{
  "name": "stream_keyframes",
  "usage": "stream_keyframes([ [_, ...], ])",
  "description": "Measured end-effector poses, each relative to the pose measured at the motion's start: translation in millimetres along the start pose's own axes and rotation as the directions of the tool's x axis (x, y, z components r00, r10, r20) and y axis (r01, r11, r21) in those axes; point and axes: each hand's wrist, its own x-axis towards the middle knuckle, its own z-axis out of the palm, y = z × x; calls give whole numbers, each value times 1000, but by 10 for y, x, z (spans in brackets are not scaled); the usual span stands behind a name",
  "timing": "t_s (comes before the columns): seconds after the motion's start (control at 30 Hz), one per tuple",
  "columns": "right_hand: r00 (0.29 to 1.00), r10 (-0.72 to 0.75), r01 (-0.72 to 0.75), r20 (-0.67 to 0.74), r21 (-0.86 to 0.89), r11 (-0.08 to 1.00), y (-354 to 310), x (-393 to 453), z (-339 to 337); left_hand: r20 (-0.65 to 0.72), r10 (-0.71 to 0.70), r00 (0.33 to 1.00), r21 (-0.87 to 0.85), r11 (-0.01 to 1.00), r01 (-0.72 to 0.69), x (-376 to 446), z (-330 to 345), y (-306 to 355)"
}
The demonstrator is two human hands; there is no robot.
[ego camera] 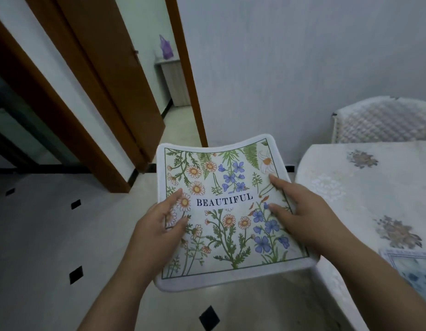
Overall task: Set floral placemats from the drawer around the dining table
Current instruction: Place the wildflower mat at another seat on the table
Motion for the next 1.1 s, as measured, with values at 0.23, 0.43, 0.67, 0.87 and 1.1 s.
stream_keyframes([
  [0.23, 981, 146, -152, -127, -37, 988, 250, 521, -116, 196, 86, 977, -75, 994, -73, 1128, 386, 91],
  [0.43, 922, 266, -293, -281, -59, 954, 296, 1065, -179, 500, 199, 843, -110, 980, -166, 2238, 588, 221],
  [0.67, 792, 406, -458, -457, -4, 889, 269, 1600, -148, 652, 323, 686, -136, 940, -313, 3449, 808, 515],
  [0.87, 629, 538, -586, -561, 112, 802, 483, 1663, -177, 719, 383, 580, -185, 910, -372, 4063, 1347, 895],
  [1.1, 461, 622, -648, -633, 238, 723, 1161, 1837, -488, 768, 436, 470, -202, 860, -468, 4457, 2410, 1491],
])
